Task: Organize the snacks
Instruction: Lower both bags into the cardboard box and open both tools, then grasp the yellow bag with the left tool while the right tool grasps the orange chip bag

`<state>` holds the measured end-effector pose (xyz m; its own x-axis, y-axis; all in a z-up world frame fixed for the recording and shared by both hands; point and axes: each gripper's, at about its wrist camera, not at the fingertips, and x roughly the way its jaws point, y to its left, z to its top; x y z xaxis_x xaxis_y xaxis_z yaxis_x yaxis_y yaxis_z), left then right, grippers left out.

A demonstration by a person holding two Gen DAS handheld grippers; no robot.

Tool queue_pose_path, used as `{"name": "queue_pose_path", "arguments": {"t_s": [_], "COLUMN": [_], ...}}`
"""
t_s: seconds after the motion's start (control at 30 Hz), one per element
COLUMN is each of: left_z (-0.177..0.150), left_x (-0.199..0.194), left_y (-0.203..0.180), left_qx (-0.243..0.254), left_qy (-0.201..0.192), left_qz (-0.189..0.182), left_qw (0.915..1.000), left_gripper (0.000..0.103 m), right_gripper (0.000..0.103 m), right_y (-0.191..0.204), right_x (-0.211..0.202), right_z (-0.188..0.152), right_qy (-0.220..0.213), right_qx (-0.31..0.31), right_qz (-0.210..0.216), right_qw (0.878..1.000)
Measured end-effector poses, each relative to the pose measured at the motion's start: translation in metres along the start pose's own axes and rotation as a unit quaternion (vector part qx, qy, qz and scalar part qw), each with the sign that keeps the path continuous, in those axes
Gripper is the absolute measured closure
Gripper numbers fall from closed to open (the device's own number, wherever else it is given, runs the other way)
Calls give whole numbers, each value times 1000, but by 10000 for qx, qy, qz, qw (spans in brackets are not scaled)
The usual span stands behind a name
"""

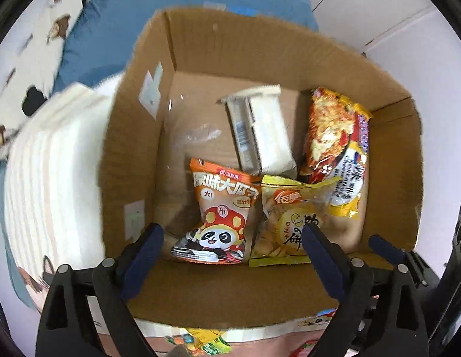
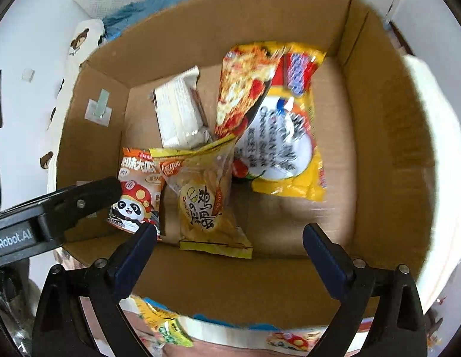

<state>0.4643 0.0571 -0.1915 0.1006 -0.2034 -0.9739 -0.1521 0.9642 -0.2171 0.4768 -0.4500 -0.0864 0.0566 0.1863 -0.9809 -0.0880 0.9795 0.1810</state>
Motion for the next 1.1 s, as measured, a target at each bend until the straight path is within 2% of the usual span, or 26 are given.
{"name": "queue_pose_path", "arguments": {"t_s": [0.17, 0.3, 0.47, 0.57, 0.83, 0.97, 1.1], "left_z": [-17, -37, -75, -103, -174, -203, -208], "left_x": [-35, -68, -98, -107, -96, -65, -23], "left_y": [-6, -8, -11, -9, 0, 13, 28], "left_qx": [46, 113, 184, 148, 54, -243, -610], "left_qy": [-599, -1063, -1586, -1785, -1745, -1356, -849], "left_qz": [-44, -20, 13, 36, 222, 253, 173], "left_qw": [9982, 9943, 9872, 9838, 9844, 9901, 9944], "left_gripper": [8, 8, 8, 8, 8, 8, 8], "right_gripper": [2, 2, 2, 2, 2, 2, 2], "right_y": [0, 0, -1, 0, -17, -39, -59], "right_x": [-38, -68, -100, -112, -101, -75, -44], "right_z": [-14, -30, -60, -83, -151, -172, -176], "right_qy": [-633, -1022, -1445, -1552, -1306, -997, -766], "right_qx": [-137, -144, -86, -166, -73, 194, 374], "right_qz": [-167, -104, 123, 159, 422, 477, 285], "right_qw": [9978, 9946, 9894, 9876, 9905, 9937, 9959]}}
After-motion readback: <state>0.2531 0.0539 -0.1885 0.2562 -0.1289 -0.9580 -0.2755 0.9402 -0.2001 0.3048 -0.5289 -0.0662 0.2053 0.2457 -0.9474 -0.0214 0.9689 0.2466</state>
